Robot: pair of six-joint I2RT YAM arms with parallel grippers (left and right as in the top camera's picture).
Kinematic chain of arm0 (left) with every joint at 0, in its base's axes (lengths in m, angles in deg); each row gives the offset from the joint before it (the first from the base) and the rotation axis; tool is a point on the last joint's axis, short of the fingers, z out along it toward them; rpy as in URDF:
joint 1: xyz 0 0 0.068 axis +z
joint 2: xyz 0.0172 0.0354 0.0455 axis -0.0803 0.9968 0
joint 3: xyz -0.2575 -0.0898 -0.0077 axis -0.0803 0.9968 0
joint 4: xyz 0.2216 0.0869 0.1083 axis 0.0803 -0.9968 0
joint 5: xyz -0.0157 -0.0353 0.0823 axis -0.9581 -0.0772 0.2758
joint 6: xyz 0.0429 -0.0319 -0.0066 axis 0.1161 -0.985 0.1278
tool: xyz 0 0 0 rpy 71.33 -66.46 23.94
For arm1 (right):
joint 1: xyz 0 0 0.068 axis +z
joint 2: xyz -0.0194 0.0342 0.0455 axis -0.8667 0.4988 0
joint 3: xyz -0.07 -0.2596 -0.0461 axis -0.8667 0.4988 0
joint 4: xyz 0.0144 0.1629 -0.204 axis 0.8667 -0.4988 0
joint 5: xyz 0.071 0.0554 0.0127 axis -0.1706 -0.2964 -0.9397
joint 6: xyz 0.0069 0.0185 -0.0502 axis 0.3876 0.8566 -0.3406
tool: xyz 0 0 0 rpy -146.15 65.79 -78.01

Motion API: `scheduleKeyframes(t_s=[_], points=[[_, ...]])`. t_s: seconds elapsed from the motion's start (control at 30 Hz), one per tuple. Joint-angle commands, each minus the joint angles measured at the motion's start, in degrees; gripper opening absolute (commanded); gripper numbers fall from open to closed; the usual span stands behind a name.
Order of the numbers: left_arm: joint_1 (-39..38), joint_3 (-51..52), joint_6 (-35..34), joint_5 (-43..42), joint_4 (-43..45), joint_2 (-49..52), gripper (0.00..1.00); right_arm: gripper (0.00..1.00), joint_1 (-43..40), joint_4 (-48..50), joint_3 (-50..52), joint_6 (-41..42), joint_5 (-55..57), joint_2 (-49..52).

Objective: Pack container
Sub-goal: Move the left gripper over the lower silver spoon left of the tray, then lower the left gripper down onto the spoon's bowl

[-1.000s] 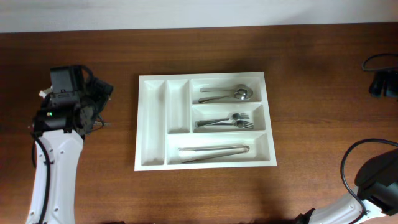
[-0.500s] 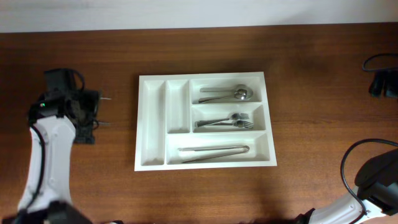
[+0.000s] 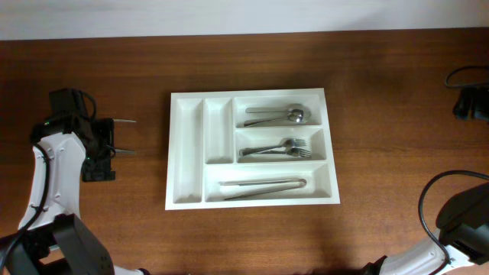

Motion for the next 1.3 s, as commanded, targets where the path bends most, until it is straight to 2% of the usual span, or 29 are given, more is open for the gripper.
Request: scheduleKeyframes(t_s=[0.0,0.27,0.63,0.93,1.1,1.27], points=[[1.33,-0.44,-2.27,0.46,-0.07,1.68,0.99,0.99,-0.37,0.00,-0.02,0.44,0.11,-0.04],[4.46,-0.79,-2.89,1.70,0.39,3.91,0.99,0.99,-0.37,0.00,-0.02,0.44,0.09,-0.04],[4.44,-3.50,-1.11,2.80,0.35,12.68,0.99,0.99,-0.37,0.00,-0.02,0.44,0.09,-0.04],[3.80,-11.98,2.99,2.80,0.24,17.97,0.99,0.99,-0.37,0.00,-0.02,0.46,0.09,-0.04],[2.40,-16.74,2.93,2.86,-2.93,21.90,0.99,0.99,-0.37,0.00,-0.02,0.44,0.09,-0.04],[1.90,-17.22,2.23,3.58,-5.90,23.85,0.99,0.99,-0.37,0.00,-0.02,0.44,0.11,-0.04]])
